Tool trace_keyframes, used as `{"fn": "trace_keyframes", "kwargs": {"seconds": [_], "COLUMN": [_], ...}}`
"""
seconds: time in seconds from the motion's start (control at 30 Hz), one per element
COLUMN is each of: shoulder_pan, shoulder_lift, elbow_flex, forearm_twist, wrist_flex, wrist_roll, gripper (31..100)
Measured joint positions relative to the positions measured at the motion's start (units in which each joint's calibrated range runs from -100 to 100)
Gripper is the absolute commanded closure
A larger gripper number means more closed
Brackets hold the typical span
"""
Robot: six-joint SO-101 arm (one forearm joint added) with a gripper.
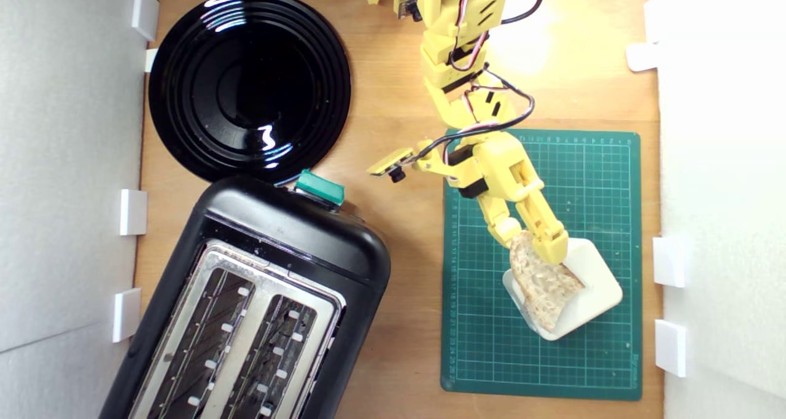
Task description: Pick bread and place in toaster
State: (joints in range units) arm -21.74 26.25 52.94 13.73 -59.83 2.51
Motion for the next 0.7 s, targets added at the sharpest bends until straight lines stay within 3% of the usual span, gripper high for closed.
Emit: {"fn": "trace_keyframes", "kwargs": {"seconds": [0.7], "shoulder_pan": [0.0], "shoulder_lift": [3.0], "elbow_flex": [-4.0], "forearm_twist": [0.0], "wrist_flex": [0.0], "wrist_roll": [0.1], "gripper": [38.8]}}
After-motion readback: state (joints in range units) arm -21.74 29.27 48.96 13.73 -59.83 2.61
